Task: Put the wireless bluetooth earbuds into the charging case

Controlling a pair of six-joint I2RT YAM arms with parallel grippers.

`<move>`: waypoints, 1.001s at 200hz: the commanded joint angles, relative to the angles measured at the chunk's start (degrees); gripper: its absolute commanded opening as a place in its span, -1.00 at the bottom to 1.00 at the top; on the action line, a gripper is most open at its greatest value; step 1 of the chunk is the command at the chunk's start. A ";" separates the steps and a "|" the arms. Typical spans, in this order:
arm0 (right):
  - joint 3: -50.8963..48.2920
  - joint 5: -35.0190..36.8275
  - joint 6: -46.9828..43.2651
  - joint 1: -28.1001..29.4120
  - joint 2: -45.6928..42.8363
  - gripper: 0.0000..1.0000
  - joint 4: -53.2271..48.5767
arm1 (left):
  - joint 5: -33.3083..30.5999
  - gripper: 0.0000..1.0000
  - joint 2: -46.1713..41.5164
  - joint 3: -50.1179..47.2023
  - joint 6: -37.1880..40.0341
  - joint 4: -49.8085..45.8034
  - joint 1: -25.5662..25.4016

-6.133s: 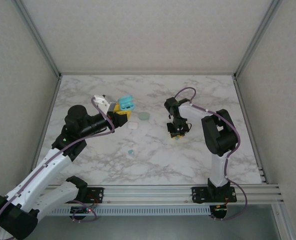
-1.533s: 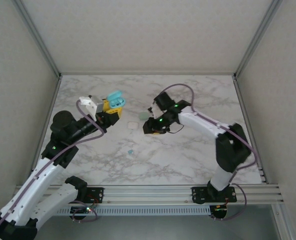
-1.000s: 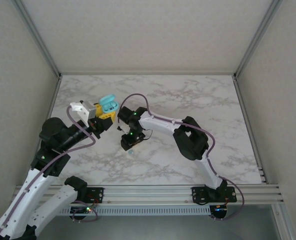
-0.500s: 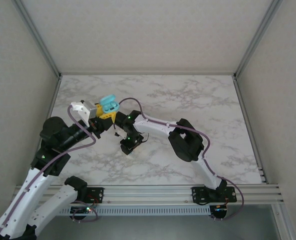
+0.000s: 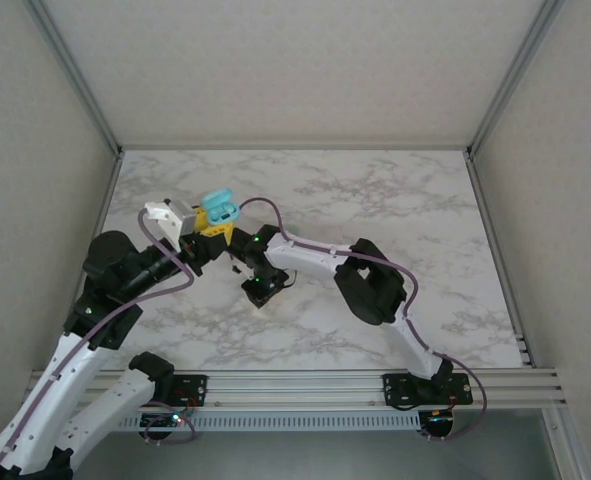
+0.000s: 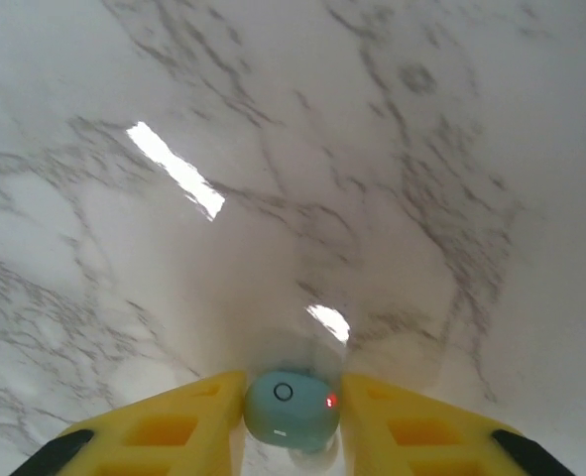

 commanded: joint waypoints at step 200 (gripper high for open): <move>-25.86 2.88 20.61 -15.70 -22.49 -0.11 4.94 | 3.32 -0.34 6.28 1.73 -1.07 4.93 0.31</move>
